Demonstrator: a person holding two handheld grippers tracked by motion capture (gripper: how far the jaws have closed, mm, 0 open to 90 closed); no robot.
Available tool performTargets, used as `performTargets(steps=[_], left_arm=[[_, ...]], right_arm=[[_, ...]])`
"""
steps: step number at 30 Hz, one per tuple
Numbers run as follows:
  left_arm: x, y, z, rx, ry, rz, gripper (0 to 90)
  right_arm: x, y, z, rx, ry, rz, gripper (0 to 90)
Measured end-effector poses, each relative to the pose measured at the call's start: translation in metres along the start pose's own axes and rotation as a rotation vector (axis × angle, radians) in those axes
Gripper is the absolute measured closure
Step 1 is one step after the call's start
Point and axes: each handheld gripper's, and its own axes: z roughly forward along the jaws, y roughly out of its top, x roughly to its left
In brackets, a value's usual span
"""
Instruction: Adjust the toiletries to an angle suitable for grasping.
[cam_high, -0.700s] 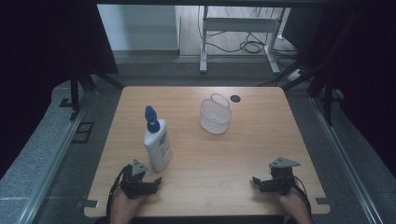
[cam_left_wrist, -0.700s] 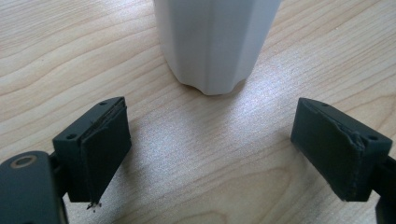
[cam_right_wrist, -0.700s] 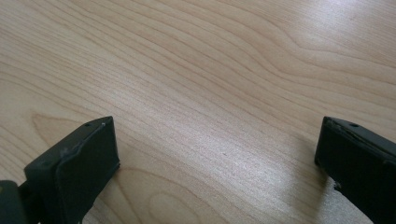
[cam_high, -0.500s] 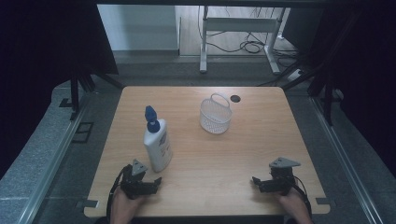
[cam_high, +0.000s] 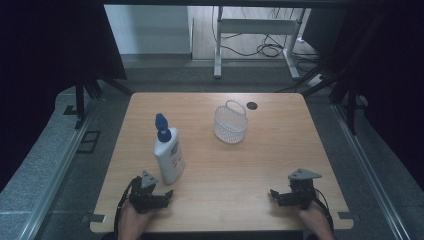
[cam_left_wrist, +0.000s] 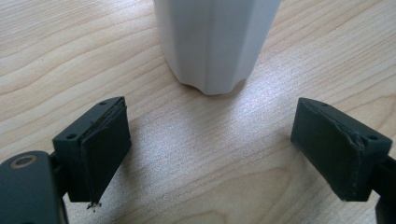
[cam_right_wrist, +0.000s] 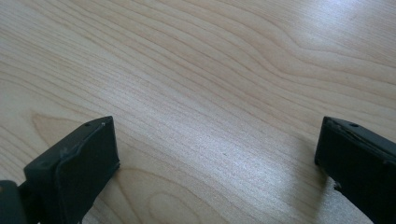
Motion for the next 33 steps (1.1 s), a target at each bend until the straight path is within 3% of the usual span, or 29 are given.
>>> performTargets(steps=[14, 23, 33], left_arm=[[0.0, 0.001, -0.002, 0.012, 0.003, -0.006, 13.8], [0.005, 0.003, -0.008, 0.024, -0.003, -0.038, 26.9], [0.008, 0.004, -0.016, 0.027, 0.001, -0.025, 40.1]], right_arm=[[0.0, 0.0, 0.0, 0.0, 0.0, 0.001, 0.0], [0.0, 0.0, 0.0, 0.0, 0.0, 0.001, 0.0], [0.0, 0.0, 0.0, 0.0, 0.0, 0.0, 0.0]])
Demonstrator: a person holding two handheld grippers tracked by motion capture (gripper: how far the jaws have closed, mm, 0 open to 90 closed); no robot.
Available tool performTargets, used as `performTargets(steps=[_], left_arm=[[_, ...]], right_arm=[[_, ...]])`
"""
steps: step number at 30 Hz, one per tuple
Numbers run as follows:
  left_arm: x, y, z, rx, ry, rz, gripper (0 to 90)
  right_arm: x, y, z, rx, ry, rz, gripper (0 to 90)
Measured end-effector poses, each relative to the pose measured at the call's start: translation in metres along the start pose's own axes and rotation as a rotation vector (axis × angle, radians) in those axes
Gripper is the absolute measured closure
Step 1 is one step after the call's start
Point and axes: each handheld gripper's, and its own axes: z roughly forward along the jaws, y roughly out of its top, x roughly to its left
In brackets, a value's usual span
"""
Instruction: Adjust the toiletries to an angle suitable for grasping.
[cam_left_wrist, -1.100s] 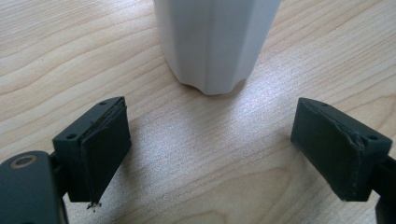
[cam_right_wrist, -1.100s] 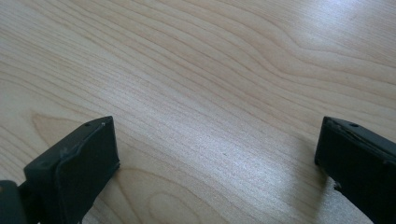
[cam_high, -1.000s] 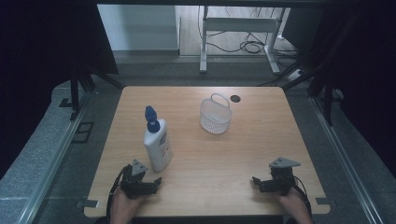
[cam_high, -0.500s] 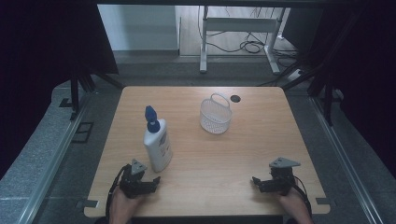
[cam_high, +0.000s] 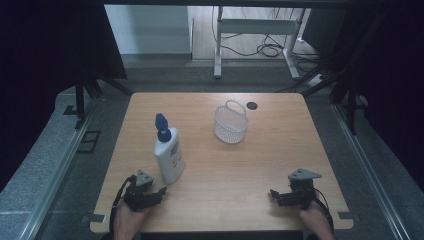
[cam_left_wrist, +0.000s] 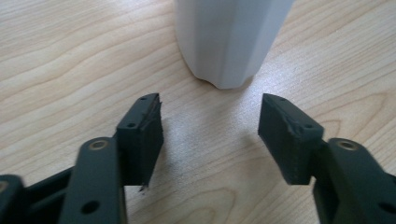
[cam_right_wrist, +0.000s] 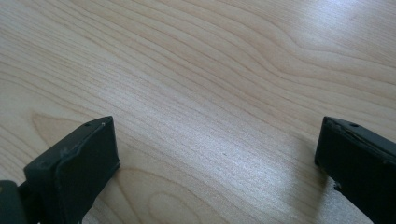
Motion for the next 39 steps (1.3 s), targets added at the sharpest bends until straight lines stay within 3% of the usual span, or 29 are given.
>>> performTargets(steps=[9, 19, 24, 27, 32, 36, 39], left_arm=[[0.01, 0.0, -0.007, -0.03, 0.003, -0.035, 54.8], [0.017, -0.001, -0.011, -0.05, 0.021, -0.063, 59.8], [0.019, 0.0, -0.011, -0.064, 0.02, -0.072, 69.0], [0.024, 0.002, -0.008, -0.079, -0.013, -0.101, 76.5], [0.031, 0.006, -0.002, -0.085, -0.016, -0.115, 88.4], [0.035, 0.009, 0.001, -0.088, -0.017, -0.12, 89.2], [0.037, 0.015, 0.008, -0.081, -0.011, -0.101, 89.2]], right_arm=[[0.0, 0.0, 0.0, 0.0, 0.0, 0.0, 0.0], [0.0, 0.0, 0.0, 0.0, 0.0, 0.001, 0.0], [0.0, 0.0, 0.0, -0.001, 0.001, 0.001, 0.0], [0.0, 0.0, 0.0, -0.001, 0.001, 0.0, 0.0], [0.0, 0.0, 0.001, -0.001, 0.001, -0.002, 0.0], [0.0, 0.0, 0.001, -0.001, 0.001, -0.002, 0.0], [0.0, 0.001, 0.001, -0.001, 0.001, -0.002, 0.0]])
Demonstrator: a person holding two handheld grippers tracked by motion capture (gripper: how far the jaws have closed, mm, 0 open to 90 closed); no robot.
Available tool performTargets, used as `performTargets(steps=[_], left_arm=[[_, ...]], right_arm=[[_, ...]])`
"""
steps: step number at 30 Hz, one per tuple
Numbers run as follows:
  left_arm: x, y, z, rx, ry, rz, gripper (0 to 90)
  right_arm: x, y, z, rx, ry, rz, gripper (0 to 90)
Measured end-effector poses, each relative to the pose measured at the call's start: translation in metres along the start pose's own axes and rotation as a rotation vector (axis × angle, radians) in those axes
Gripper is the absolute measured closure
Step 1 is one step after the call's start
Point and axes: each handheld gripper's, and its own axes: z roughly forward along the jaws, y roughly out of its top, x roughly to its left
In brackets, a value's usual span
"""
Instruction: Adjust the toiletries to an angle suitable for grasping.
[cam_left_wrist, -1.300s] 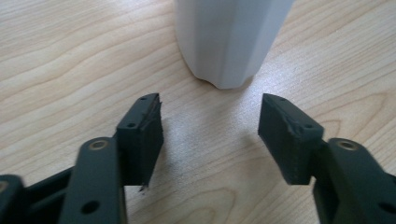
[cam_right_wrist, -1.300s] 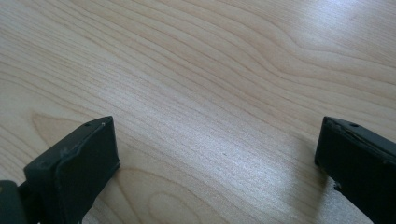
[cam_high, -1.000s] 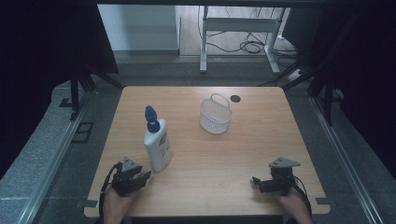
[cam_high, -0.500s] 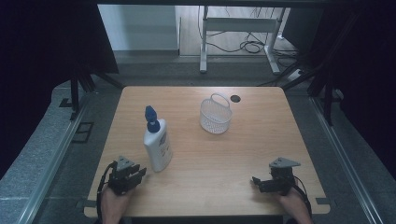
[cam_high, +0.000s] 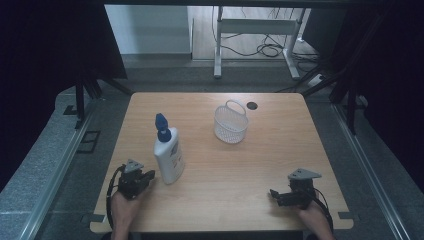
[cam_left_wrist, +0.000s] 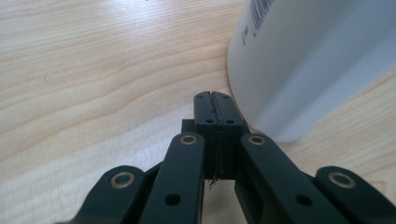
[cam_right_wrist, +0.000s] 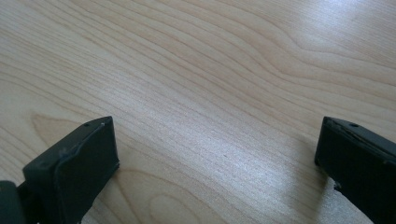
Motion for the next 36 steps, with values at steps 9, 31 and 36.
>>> performTargets(steps=[9, 31, 36], left_arm=[[0.0, 0.012, 0.013, -0.011, 0.017, 0.043, 89.2], [-0.017, 0.019, 0.027, 0.023, -0.018, 0.093, 89.2], [-0.02, 0.02, 0.029, 0.029, -0.022, 0.106, 89.2]], right_arm=[[0.0, 0.0, 0.001, -0.002, -0.001, -0.001, 0.0], [0.001, 0.001, 0.001, -0.001, -0.001, -0.001, 0.0], [0.001, 0.001, 0.001, -0.001, 0.001, -0.002, 0.0]])
